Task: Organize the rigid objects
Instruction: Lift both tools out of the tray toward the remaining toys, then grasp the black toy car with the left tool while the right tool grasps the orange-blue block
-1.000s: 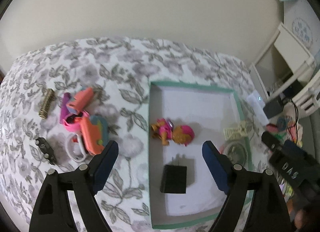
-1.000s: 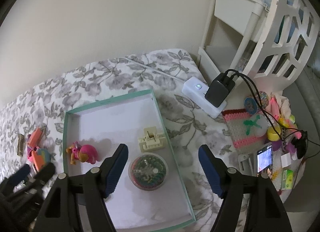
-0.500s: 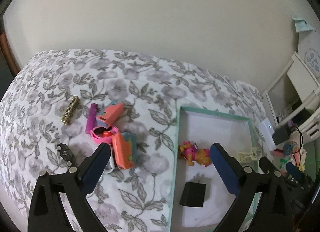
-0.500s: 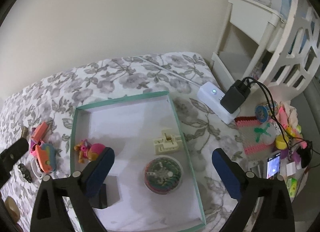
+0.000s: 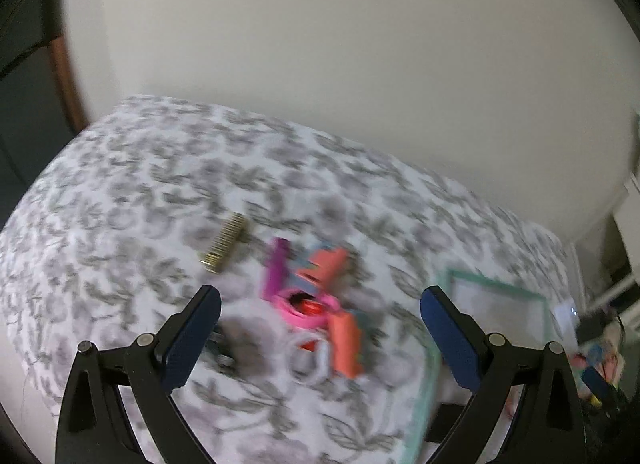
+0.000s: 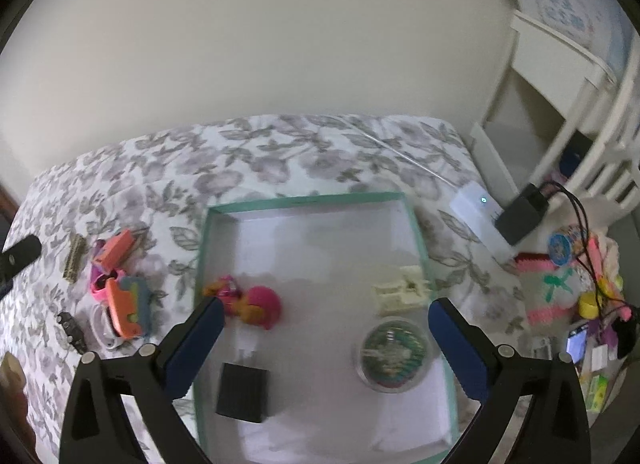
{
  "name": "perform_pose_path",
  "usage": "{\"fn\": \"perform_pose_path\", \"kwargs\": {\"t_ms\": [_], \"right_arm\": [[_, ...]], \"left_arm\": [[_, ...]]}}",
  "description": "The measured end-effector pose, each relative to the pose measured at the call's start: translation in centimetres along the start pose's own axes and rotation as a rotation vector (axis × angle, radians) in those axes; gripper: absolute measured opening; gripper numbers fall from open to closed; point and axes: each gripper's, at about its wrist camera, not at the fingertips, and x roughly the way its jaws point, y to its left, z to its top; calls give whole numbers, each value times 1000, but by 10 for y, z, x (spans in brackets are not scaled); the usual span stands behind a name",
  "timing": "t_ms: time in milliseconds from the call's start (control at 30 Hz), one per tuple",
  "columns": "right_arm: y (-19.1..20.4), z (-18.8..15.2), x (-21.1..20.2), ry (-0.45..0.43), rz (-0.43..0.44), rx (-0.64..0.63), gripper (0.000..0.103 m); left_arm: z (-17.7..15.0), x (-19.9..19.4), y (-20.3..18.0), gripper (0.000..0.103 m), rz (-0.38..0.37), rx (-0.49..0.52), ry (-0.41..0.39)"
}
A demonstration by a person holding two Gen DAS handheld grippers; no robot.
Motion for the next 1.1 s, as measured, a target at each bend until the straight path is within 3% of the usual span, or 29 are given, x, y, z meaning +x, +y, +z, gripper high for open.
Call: {"fn": "perform_pose_path", "kwargs": {"t_ms": [300, 567, 767, 900, 1100], "right_arm": [[66, 1, -5, -12, 54, -134, 103], [121, -4, 2, -6, 111, -209, 103], [152, -10, 13, 9, 136, -260, 103], [169, -17, 27, 39, 161, -278, 103], [181, -26, 57, 95, 204, -254, 103]], "left_arm": [[14, -5, 52, 100, 119, -22, -45], [20, -1, 90, 100, 162, -62, -47], [21, 14, 123, 100, 195, -117, 16], [18, 31, 135, 100, 165, -157, 90], [2, 72, 128, 100, 151, -136, 223]]}}
